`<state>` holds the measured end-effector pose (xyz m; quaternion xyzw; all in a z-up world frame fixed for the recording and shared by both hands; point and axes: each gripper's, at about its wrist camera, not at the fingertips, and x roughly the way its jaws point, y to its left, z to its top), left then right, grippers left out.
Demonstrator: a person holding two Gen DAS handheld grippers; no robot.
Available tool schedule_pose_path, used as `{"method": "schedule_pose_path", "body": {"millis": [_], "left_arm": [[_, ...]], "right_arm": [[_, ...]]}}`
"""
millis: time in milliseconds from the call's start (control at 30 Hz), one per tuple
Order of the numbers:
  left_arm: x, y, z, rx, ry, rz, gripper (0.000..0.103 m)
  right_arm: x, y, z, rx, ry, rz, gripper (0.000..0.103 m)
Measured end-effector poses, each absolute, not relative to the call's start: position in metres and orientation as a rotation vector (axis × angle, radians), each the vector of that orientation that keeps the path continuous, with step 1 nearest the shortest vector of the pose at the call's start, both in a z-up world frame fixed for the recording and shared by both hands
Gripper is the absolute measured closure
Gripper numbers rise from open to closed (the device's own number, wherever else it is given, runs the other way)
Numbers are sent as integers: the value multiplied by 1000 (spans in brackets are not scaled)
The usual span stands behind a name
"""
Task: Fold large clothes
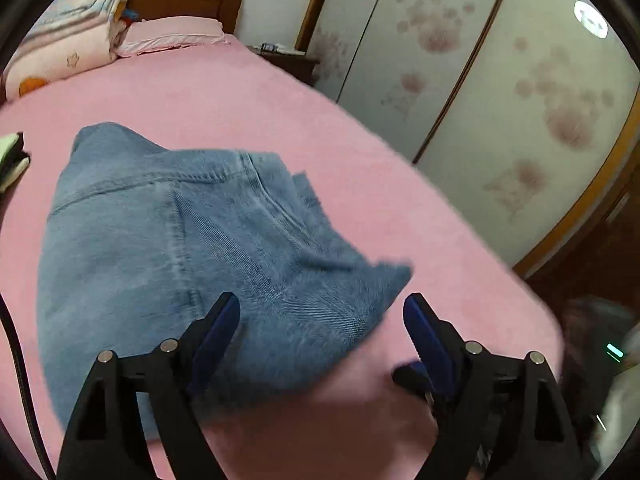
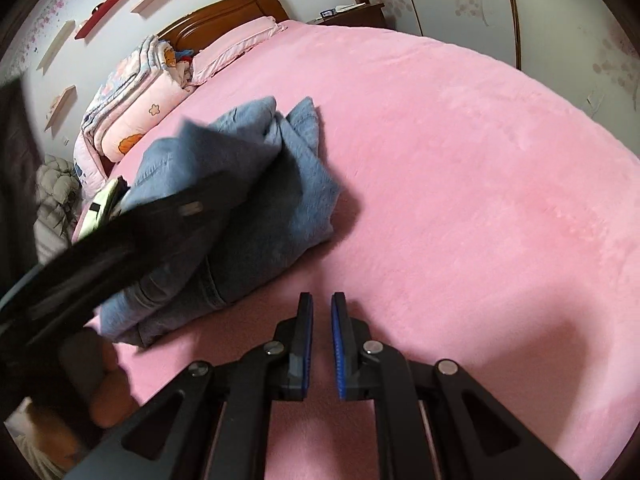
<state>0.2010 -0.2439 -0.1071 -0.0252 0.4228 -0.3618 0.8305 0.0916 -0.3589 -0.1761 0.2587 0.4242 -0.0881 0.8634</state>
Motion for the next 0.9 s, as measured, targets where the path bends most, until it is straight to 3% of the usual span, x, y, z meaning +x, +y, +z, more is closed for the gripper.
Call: {"method": "schedule_pose_path", "body": {"millis": [100, 167, 367, 800, 833, 900], "left_arm": [[203, -209, -84, -125, 890, -769, 18], [210, -177, -76, -169, 871, -695, 12], [240, -115, -99, -170, 919, -429, 11], [259, -94, -166, -170, 1040, -378, 11], [258, -96, -166, -169, 1039, -384, 11], [256, -102, -167, -161, 1043, -392, 11]], "right_arm": [[94, -366, -159, 544, 861, -178, 83], [98, -369, -144, 540, 830, -163, 64], [127, -368, -112, 475, 809, -92, 50], [182, -352, -155, 337, 1043, -109, 49], [183, -352, -157, 322, 1046, -107, 54], [183, -349, -158, 291, 1052, -91, 77]]}}
